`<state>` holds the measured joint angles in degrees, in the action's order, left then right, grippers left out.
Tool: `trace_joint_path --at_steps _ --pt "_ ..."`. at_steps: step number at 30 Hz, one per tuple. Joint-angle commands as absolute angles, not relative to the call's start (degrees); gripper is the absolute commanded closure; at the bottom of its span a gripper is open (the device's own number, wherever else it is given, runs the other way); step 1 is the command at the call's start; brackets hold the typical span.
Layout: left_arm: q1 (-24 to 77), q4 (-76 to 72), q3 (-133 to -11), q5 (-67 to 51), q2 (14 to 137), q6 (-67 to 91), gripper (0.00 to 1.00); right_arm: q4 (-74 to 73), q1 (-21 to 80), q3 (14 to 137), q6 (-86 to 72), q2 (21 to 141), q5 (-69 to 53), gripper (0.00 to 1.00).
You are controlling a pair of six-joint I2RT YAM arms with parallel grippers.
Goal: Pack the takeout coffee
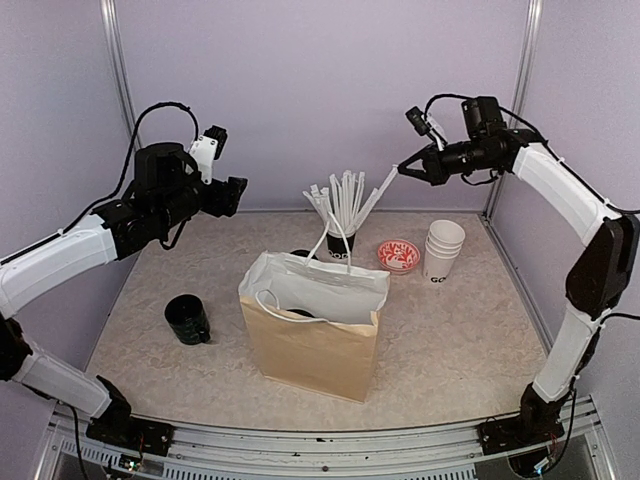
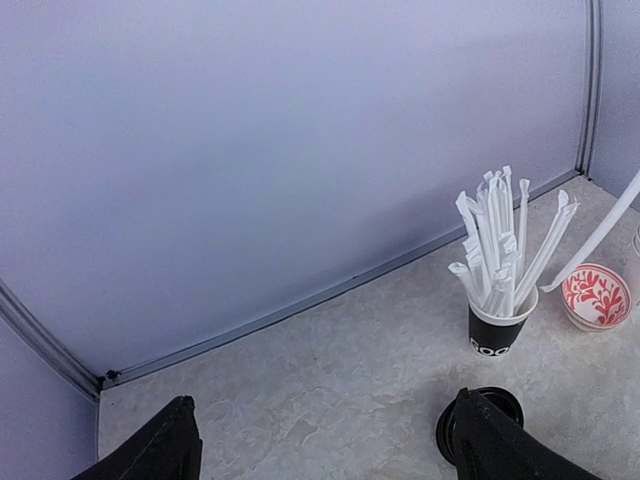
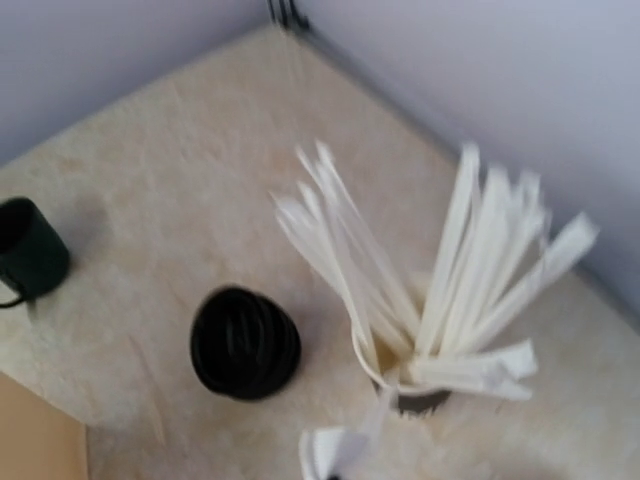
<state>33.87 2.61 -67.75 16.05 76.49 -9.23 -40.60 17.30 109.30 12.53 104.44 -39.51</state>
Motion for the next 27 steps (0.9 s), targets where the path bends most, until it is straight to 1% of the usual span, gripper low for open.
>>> trace_joint_path --at_steps 1,5,9,14,16,18,19,20,21,22,23,25,27 --pt "33.85 2.9 -67.36 17.92 77.13 -10.54 0.15 -41.48 17.91 108.05 16.28 97.39 -40.15 1.0" --pt "33.37 2.99 -67.41 19.12 77.42 -11.24 0.15 -47.54 17.93 113.77 20.57 94.69 -44.75 1.0" --pt "32.41 2.82 -67.58 18.71 77.73 -11.01 0.15 -49.41 18.37 115.17 22.25 90.5 -50.98 1.0" --pt "31.82 2.82 -67.5 18.87 77.95 -10.98 0.15 -53.66 20.71 118.23 25.23 88.04 -57.25 1.0" --pt "31.82 2.7 -67.41 18.98 78.09 -11.06 0.15 -54.11 21.85 118.12 25.39 87.35 -57.12 1.0" --pt "31.82 2.66 -67.44 19.14 78.35 -11.01 0.15 -52.54 22.06 115.42 23.98 86.76 -52.64 1.0" --pt "31.82 2.78 -67.56 19.22 78.39 -10.92 0.15 -50.91 22.06 112.58 23.09 86.03 -48.2 0.93" --pt "31.82 2.92 -67.63 19.24 78.4 -10.9 0.15 -50.62 22.06 109.69 22.89 85.63 -44.04 0.84" --pt "31.82 3.02 -67.67 19.37 78.4 -10.9 0.15 -51.94 22.06 106.37 24.14 85.58 -40.98 0.77" --pt "31.89 3.19 -67.75 19.56 78.16 -10.85 0.15 -54.01 22.06 103.64 26.11 85.85 -38.35 0.72" --pt "31.9 3.29 -67.76 19.79 77.93 -10.89 0.15 -55.55 21.99 100.19 27.44 85.9 -35.53 0.69" --pt "31.84 3.18 -67.76 20.51 77.74 -11.03 0.14 -55.4 21.69 90.68 29.06 84.62 -28.97 0.66" --pt "31.82 3.36 -67.99 21.74 77.7 -11.02 0.14 -52.92 21.45 77.78 30.19 82.2 -24.0 0.62"
